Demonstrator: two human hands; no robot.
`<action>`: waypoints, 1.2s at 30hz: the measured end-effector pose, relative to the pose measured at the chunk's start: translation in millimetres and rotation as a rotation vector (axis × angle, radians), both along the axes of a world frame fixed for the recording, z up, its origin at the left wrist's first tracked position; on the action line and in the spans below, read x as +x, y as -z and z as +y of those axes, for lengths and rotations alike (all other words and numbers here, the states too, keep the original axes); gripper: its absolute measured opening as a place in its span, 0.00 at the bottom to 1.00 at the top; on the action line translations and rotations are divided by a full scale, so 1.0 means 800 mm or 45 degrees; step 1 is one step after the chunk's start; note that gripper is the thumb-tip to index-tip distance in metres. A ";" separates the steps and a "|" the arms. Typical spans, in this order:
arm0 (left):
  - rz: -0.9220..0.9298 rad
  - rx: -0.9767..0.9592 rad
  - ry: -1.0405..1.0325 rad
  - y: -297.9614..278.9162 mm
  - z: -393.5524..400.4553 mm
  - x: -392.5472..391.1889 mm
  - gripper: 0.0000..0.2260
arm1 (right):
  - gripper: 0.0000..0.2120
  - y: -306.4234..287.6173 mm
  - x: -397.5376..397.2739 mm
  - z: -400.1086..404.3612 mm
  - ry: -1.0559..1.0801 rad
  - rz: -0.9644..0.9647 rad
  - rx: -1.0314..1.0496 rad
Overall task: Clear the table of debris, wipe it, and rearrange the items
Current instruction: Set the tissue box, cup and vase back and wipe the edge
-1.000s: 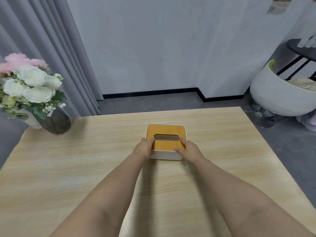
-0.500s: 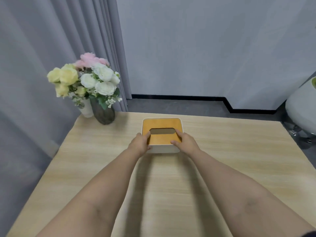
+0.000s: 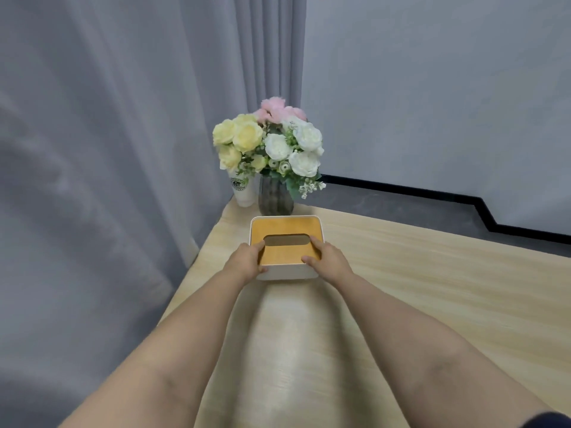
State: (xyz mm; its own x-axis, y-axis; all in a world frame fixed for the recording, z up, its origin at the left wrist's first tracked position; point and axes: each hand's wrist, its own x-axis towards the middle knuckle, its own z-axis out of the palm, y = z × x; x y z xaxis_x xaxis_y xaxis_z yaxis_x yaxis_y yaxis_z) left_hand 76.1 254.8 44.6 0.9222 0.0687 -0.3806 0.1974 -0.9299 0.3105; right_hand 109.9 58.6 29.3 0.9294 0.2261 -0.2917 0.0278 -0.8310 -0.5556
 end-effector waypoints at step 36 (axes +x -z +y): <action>0.093 -0.076 -0.086 0.051 0.145 0.024 0.33 | 0.29 0.034 0.017 0.146 -0.041 0.073 0.033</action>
